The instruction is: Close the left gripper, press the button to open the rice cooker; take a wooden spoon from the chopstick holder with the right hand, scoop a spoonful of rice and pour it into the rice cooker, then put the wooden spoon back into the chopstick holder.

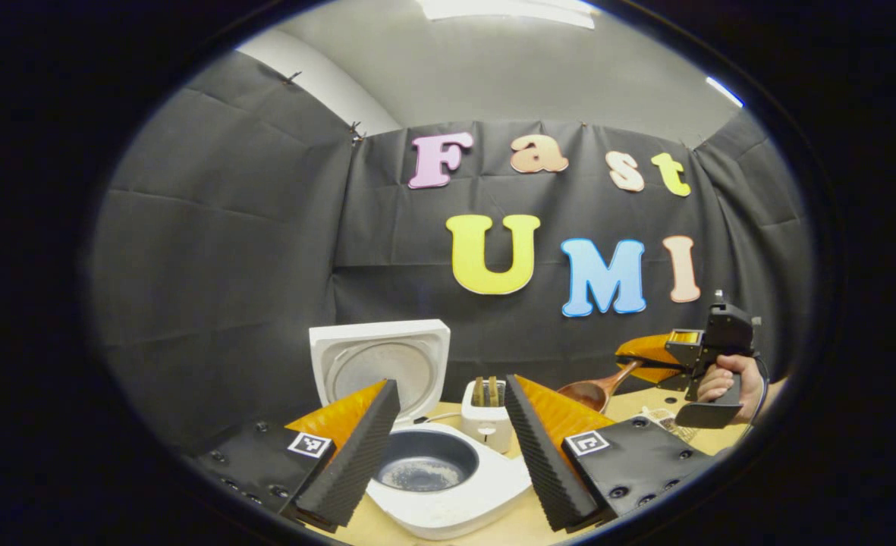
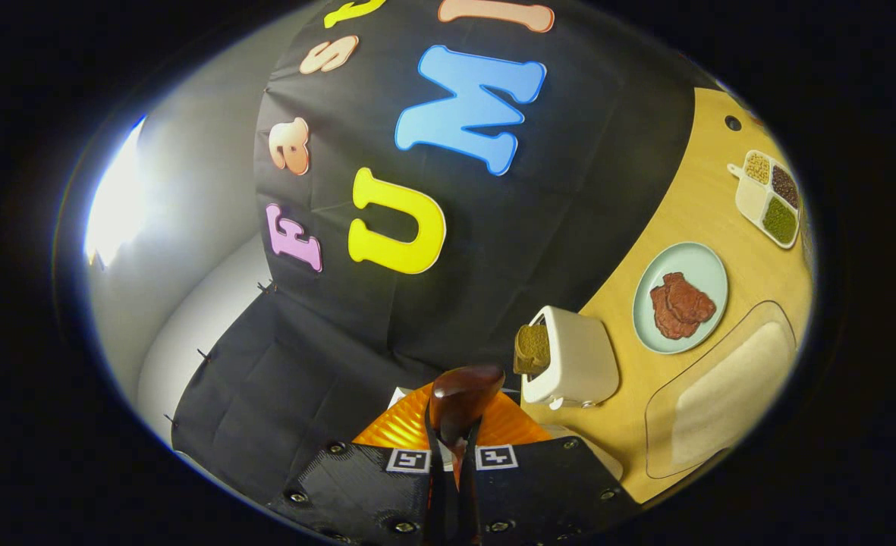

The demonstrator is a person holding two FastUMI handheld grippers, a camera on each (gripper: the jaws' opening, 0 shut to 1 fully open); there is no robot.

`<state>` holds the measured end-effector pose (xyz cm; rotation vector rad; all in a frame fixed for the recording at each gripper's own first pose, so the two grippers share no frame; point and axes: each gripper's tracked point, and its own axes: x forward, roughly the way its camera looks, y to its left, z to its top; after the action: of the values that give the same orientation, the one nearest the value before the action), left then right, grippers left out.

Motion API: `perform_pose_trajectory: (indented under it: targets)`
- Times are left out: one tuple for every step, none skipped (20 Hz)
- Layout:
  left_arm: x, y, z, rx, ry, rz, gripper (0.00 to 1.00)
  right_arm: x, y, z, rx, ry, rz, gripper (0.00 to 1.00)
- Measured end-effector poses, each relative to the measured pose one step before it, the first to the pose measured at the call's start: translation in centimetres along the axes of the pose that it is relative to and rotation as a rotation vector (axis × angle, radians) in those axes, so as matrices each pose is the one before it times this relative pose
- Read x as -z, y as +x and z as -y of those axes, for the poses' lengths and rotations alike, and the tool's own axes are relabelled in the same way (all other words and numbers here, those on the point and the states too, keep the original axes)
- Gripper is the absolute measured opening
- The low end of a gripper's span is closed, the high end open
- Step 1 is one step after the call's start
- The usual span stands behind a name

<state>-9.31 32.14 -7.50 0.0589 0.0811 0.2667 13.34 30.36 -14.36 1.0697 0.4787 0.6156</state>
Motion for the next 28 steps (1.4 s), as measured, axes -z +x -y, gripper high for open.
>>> perform_pose_trajectory:
  targets:
    - [0.003, -0.064, -0.664, -0.00869, -0.00303, 0.00129, 0.96, 0.682, 0.735, -0.304, -0.00193, -0.00361, -0.01478, 0.07]
    - [0.016, -0.164, -0.507, -0.00897, -0.00303, 0.00003, 0.96, 0.556, 1.135, -0.199, -0.0025, -0.00984, -0.01533, 0.07]
    - [0.117, 0.034, -0.357, -0.00676, -0.00301, 0.00026, 0.96, 0.618, 0.72, -0.192, -0.00216, -0.01388, -0.01642, 0.07]
    - [0.0, -0.003, -0.338, -0.00785, -0.00052, -0.00102, 0.96, 0.664, 0.903, -0.106, 0.00103, -0.01401, -0.01873, 0.07]
    - [-0.051, -0.13, -0.365, -0.00629, 0.00021, 0.00112, 0.96, 0.571, 0.867, -0.147, -0.00041, -0.01297, -0.01913, 0.07]
    - [0.023, -0.185, -0.173, -0.00355, -0.0016, -0.00149, 0.96, 0.523, 0.779, -0.1, -0.00088, -0.01438, -0.01519, 0.07]
    - [0.125, -0.16, -0.216, -0.0049, -0.00024, -0.00136, 0.96, 0.62, 0.768, -0.134, -0.00132, -0.00971, -0.01475, 0.07]
    - [-0.027, -0.121, -0.184, -0.00434, 0.00032, -0.00234, 0.96, 0.379, 0.62, -0.121, -0.00256, -0.00436, -0.00917, 0.07]
    - [0.152, -0.167, -0.18, -0.00237, 0.00088, -0.00124, 0.96, 0.415, 0.585, -0.067, -0.00033, -0.0016, -0.00914, 0.07]
    - [0.101, -0.262, -0.137, -0.00368, 0.00135, -0.00172, 0.96, 0.356, 0.668, -0.114, -0.00156, 0.00214, -0.00801, 0.07]
    - [0.151, -0.188, -0.215, -0.0025, -0.00095, -0.0029, 0.96, 0.466, 0.775, -0.114, -0.00203, -0.00199, -0.01065, 0.07]
    - [0.112, -0.119, -0.098, -0.00222, -0.00552, -0.00407, 0.96, 0.498, 0.968, 0.032, 0.00251, -0.01042, -0.01501, 0.07]
    - [0.166, -0.08, 0.011, -0.0032, -0.01058, -0.00323, 0.96, 0.559, 0.744, 0.107, 0.00647, -0.01673, -0.0178, 0.07]
    - [-0.101, 0.054, -0.05, -0.0045, -0.00901, 0.00095, 0.96, 0.601, 0.887, 0.168, 0.01138, -0.02283, -0.02034, 0.07]
    - [-0.038, 0.11, -0.036, -0.00692, -0.00447, 0.00442, 0.96, 0.62, 0.903, 0.022, 0.00703, -0.02199, -0.01905, 0.07]
    - [-0.084, -0.037, -0.131, -0.00677, -0.00303, 0.00476, 0.96, 0.582, 0.918, -0.021, 0.00596, -0.02516, -0.01624, 0.07]
    - [0.011, -0.114, -0.11, -0.00523, -0.00324, 0.00174, 0.96, 0.612, 0.928, -0.055, 0.00632, -0.02481, -0.01672, 0.07]
    - [0.028, -0.123, -0.139, -0.00498, -0.00012, -0.0006, 0.96, 0.692, 0.93, 0.025, 0.0071, -0.03206, -0.02006, 0.07]
    - [0.131, -0.059, -0.17, -0.00587, 0.00216, -0.00029, 0.96, 0.758, 0.761, 0.077, 0.01033, -0.03494, -0.01891, 0.07]
    - [-0.059, -0.129, -0.253, -0.00482, 0.00078, 0.00111, 0.96, 0.75, 0.816, 0.119, 0.01552, -0.0422, -0.01905, 0.07]
    - [0.06, -0.152, -0.245, -0.00645, -0.00115, -0.00041, 0.96, 0.671, 0.874, 0.119, 0.01767, -0.04931, -0.01958, 0.07]
    - [-0.009, -0.08, -0.198, -0.00702, -0.00421, -0.00394, 0.96, 0.529, 0.871, 0.183, 0.01337, -0.05109, -0.0201, 0.07]
    - [0.317, -0.149, -0.205, -0.00724, -0.00614, -0.00621, 0.96, 0.669, 0.815, 0.019, 0.01549, -0.05931, -0.01937, 0.07]
    - [0.106, -0.091, -0.149, -0.00552, -0.00163, -0.00227, 0.96, 0.495, 0.671, 0.04, 0.01112, -0.04602, -0.01536, 0.07]
    - [0.164, 0.08, -0.26, -0.00708, 0.0004, -0.00175, 0.96, 0.535, 0.504, -0.282, 0.00541, -0.04979, -0.01198, 0.07]
    - [0.03, -0.123, -0.14, -0.00457, 0.00093, -0.00389, 0.96, 0.349, 0.539, -0.435, 0.0004, -0.05122, -0.01106, 0.07]
    - [0.295, -0.107, -0.234, -0.00656, 0.00171, -0.00503, 0.96, 0.44, 0.68, -0.708, -0.00198, -0.05423, -0.00865, 0.07]
    - [0.145, -0.09, -0.27, -0.00743, -0.00093, -0.00485, 0.96, 0.158, 0.446, -0.814, -0.00481, -0.06434, -0.00738, 0.07]
